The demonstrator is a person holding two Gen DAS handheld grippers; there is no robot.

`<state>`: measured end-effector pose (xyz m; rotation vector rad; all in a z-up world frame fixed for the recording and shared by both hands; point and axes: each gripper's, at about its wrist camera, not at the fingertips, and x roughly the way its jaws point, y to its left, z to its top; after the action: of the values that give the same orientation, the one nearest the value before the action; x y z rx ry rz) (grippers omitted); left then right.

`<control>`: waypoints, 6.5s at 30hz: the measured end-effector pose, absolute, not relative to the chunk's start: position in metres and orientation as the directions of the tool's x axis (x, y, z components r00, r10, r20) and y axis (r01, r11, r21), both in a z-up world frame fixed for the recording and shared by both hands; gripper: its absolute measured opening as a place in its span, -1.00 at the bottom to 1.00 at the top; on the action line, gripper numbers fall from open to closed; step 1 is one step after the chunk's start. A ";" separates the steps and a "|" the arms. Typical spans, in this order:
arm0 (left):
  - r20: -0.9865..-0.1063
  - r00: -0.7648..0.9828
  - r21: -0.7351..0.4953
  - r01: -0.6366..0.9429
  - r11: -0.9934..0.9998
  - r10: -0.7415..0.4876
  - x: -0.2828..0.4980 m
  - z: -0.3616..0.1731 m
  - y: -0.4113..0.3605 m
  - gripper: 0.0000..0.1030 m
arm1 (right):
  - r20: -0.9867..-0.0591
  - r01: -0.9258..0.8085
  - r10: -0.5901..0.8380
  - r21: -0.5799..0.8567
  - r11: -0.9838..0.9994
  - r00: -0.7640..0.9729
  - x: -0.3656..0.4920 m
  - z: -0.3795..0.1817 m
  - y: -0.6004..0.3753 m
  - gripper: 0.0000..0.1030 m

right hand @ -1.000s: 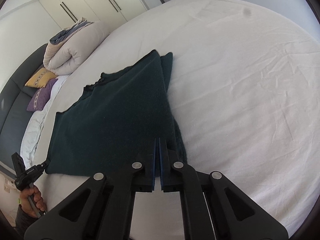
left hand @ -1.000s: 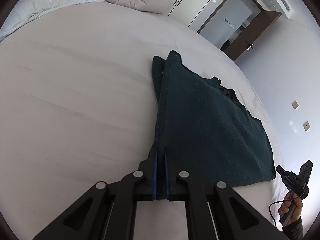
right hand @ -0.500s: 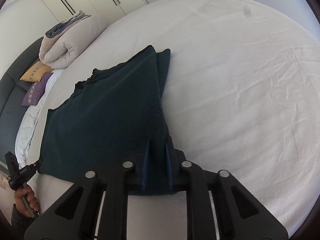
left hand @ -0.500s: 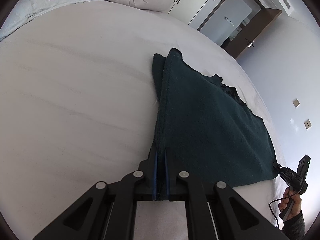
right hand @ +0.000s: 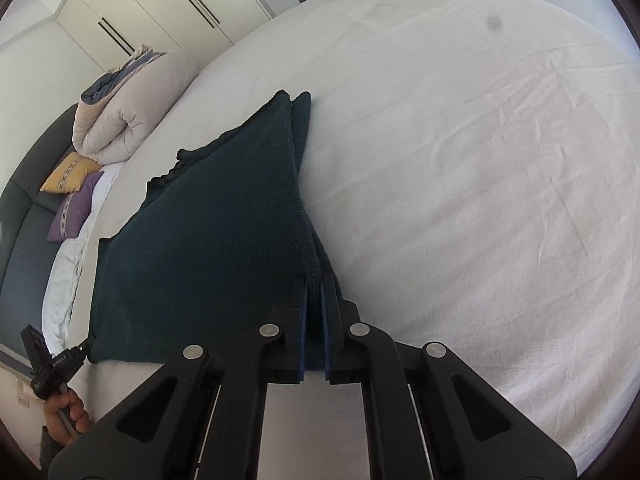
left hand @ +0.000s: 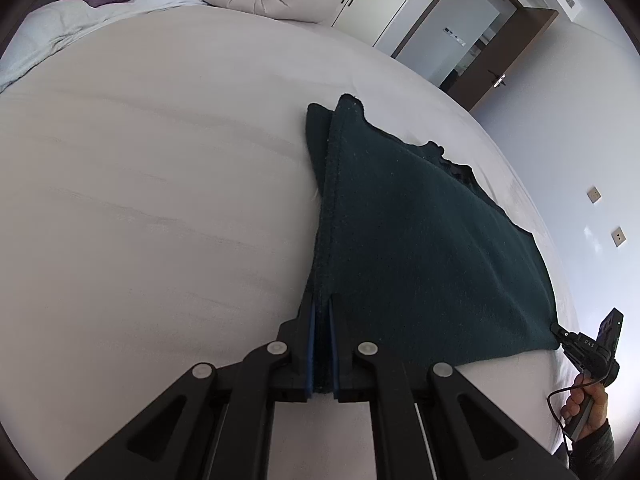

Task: Fold small clothes

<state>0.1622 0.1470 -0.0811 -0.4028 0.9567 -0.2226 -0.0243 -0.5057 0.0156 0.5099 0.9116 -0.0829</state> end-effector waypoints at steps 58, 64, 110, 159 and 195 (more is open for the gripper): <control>-0.669 0.671 -0.361 0.084 0.929 -0.321 0.319 -0.082 0.073 -0.01 | -0.565 0.359 0.241 0.742 0.566 0.789 0.157 -0.009 -0.548 -0.68; -0.674 0.672 -0.343 0.083 0.936 -0.307 0.318 -0.082 0.072 -0.01 | -0.513 0.129 0.521 0.786 0.605 0.682 0.136 -0.011 -0.428 -0.68; -0.775 0.621 -0.099 0.065 0.993 -0.118 0.266 -0.068 0.054 0.22 | -0.671 0.365 0.312 0.667 0.649 0.672 0.064 -0.042 -0.450 -0.68; -0.710 0.469 -0.629 -0.086 0.772 -0.526 0.200 -0.079 0.150 0.67 | -0.550 0.032 0.539 0.718 0.695 0.639 0.085 0.018 -0.377 0.43; -0.514 0.382 -0.850 -0.104 0.516 -0.768 0.208 -0.058 0.158 -0.75 | -0.493 -0.019 0.829 0.857 0.515 0.263 0.260 -0.069 -0.220 0.38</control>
<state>0.2081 0.1582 -0.0585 -0.9599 1.1191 -0.5189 0.2600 -0.2196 -0.0687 0.8625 1.1713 0.6816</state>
